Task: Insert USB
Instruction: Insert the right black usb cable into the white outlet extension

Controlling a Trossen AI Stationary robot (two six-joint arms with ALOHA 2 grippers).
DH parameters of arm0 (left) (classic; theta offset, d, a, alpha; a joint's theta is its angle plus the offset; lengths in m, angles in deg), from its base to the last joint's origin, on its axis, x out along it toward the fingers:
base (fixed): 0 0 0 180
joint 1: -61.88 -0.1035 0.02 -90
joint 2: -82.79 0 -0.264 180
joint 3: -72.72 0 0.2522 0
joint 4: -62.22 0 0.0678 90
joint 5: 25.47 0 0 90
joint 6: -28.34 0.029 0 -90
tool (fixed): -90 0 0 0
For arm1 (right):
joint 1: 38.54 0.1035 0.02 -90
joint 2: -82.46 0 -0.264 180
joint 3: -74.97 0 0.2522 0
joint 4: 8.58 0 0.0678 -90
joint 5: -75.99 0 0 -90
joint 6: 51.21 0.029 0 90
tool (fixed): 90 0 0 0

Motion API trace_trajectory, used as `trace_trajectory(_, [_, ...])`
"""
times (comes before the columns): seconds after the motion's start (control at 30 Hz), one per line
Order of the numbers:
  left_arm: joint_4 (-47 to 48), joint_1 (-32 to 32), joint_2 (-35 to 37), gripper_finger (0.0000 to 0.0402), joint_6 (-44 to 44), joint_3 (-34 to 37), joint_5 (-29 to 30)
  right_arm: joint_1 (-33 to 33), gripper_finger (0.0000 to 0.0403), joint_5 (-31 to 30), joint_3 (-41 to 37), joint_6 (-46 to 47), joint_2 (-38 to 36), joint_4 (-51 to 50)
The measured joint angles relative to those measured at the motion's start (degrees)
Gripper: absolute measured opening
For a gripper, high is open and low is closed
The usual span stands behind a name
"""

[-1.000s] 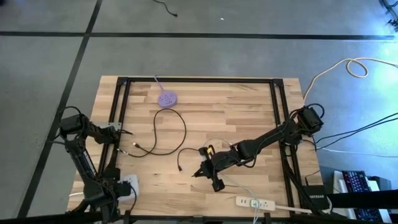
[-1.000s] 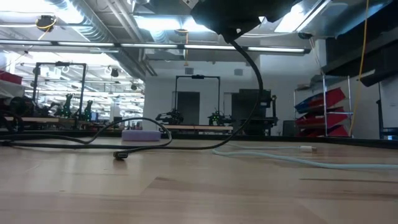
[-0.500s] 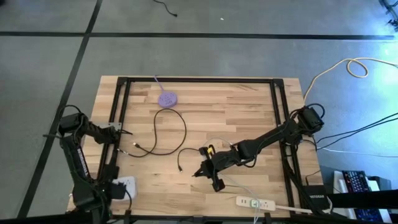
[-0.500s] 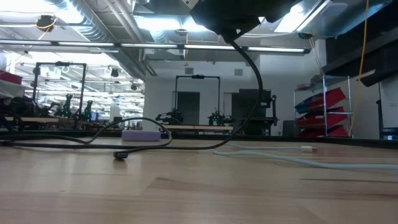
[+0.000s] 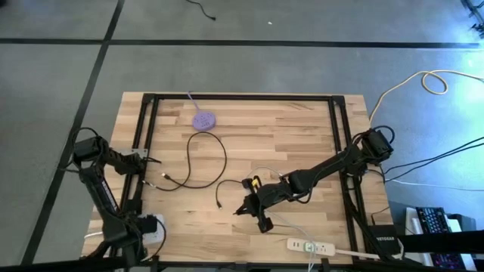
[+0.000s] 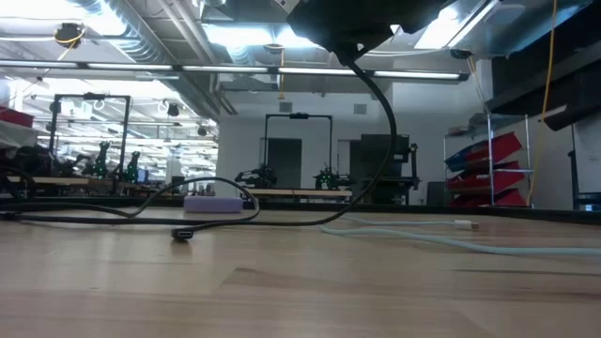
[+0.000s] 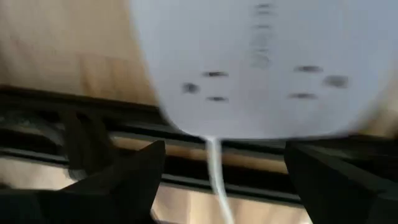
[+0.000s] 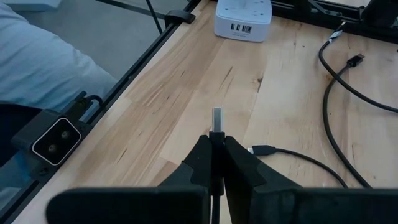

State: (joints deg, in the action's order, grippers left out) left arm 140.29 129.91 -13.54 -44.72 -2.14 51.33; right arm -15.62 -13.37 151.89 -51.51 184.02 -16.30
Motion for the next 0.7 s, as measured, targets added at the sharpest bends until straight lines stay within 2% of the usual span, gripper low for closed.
trace_trajectory(0.13, [-0.55, 0.13, 0.04, 0.0315, -1.43, 0.65, -0.64, 0.0, 0.0001, -0.01, 0.0, 0.01, 0.0, 0.11])
trace_trajectory(0.33, [-7.95, -0.64, 0.04, 0.0315, -1.78, 0.74, -2.36, 0.0, 0.0001, 0.0, 0.0, 0.03, 0.0, 0.11])
trace_trajectory(0.7, [-8.57, -0.49, 0.04, 0.0315, -6.6, 0.74, -0.78, 0.0, 0.0001, 0.0, 0.0, 0.8, 0.0, -0.18])
